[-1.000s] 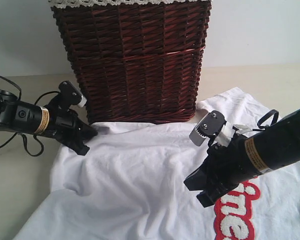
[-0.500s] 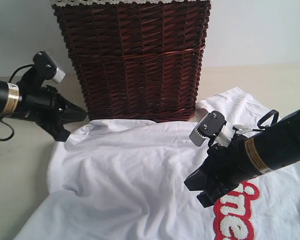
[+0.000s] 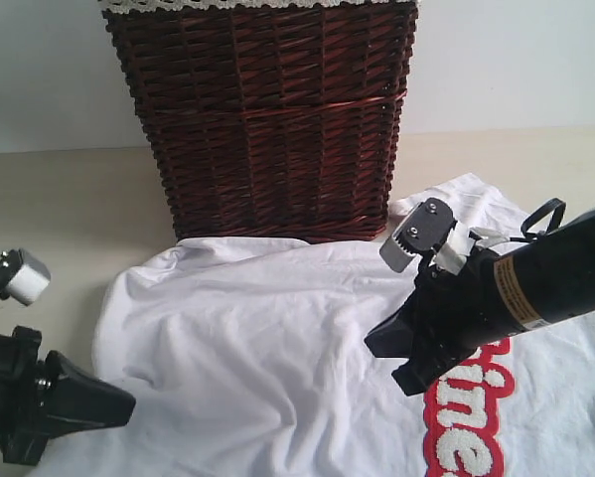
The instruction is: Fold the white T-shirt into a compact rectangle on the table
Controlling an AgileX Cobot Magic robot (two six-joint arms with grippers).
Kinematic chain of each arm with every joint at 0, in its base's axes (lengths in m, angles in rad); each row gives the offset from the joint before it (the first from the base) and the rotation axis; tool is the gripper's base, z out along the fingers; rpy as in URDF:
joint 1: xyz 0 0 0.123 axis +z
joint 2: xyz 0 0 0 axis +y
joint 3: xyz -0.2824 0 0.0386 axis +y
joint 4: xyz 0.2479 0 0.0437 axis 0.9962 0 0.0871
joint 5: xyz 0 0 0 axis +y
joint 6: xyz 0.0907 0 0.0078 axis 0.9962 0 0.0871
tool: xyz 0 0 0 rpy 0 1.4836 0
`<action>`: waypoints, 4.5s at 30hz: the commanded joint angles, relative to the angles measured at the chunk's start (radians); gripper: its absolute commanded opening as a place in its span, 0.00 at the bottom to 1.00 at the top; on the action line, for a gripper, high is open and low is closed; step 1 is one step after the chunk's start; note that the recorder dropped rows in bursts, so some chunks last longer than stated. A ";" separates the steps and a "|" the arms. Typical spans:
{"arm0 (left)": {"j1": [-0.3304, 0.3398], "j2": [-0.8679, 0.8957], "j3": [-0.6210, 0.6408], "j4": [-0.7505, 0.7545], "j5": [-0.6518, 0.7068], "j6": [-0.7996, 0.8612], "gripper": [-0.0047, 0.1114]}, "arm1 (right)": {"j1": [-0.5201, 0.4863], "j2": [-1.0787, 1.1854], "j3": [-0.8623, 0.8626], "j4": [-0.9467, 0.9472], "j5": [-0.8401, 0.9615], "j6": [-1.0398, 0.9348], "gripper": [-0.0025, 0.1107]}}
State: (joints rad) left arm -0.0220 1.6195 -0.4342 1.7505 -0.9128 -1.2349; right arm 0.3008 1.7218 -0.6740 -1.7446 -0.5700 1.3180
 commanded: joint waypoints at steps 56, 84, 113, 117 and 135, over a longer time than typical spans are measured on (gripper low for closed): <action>0.032 0.090 -0.061 -0.421 0.194 0.966 0.04 | 0.002 -0.857 -0.161 0.491 0.791 -0.199 0.02; 0.195 0.012 0.101 -0.006 0.263 0.718 0.04 | 0.002 -0.857 -0.161 0.458 0.542 -0.199 0.02; 0.242 -0.250 0.167 -0.006 0.273 0.135 0.04 | 0.002 -0.873 -0.161 0.563 0.681 -0.191 0.02; 0.242 -0.328 0.146 -0.006 0.273 0.076 0.04 | 0.002 -0.955 -0.161 0.584 0.719 -0.191 0.02; 0.242 -0.631 -0.003 -0.006 0.017 -0.265 0.04 | 0.002 -1.712 0.337 1.101 1.171 -0.531 0.02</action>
State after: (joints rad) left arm 0.2167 1.0306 -0.4319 1.7481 -0.8818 -1.4860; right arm 0.3008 0.0738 -0.3961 -0.6678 0.5203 0.8008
